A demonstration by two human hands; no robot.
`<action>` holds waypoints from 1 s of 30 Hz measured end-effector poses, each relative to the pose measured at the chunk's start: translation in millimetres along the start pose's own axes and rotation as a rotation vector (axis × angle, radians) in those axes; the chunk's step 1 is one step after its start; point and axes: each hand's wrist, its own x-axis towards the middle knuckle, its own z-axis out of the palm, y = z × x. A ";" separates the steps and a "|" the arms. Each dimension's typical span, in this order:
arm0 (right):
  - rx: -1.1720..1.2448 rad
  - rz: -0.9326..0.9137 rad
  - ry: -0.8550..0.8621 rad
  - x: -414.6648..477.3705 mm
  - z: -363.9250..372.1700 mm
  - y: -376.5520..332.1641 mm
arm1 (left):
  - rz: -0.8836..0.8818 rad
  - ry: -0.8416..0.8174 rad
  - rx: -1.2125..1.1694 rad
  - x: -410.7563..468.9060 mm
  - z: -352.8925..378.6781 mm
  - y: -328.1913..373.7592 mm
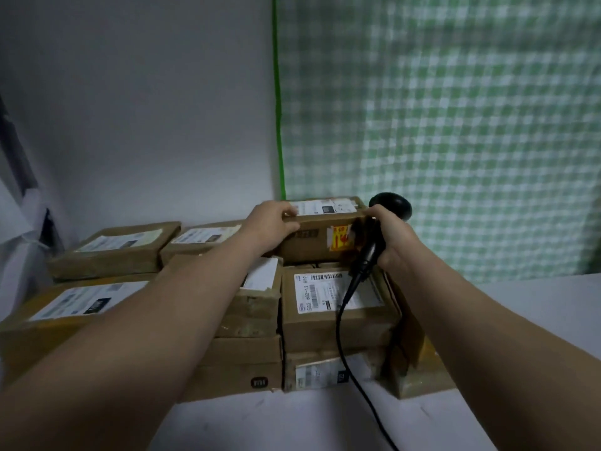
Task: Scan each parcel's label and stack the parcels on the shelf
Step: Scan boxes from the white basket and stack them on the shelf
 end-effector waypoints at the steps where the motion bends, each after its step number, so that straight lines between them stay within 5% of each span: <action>1: 0.000 0.027 -0.006 2.8 -0.3 4.9 | 0.001 0.005 0.056 -0.2 4.4 -3.4; 11: -0.132 -0.058 0.041 -35.0 13.5 -8.9 | 0.073 0.085 0.169 -36.0 -1.5 -1.7; 18: -0.623 0.109 -0.287 -135.6 9.2 -15.3 | 0.207 0.125 0.140 -135.4 -26.5 15.3; 30: -0.992 0.334 -0.575 -258.5 -93.6 150.2 | -0.016 -0.025 0.043 -369.0 34.4 -50.3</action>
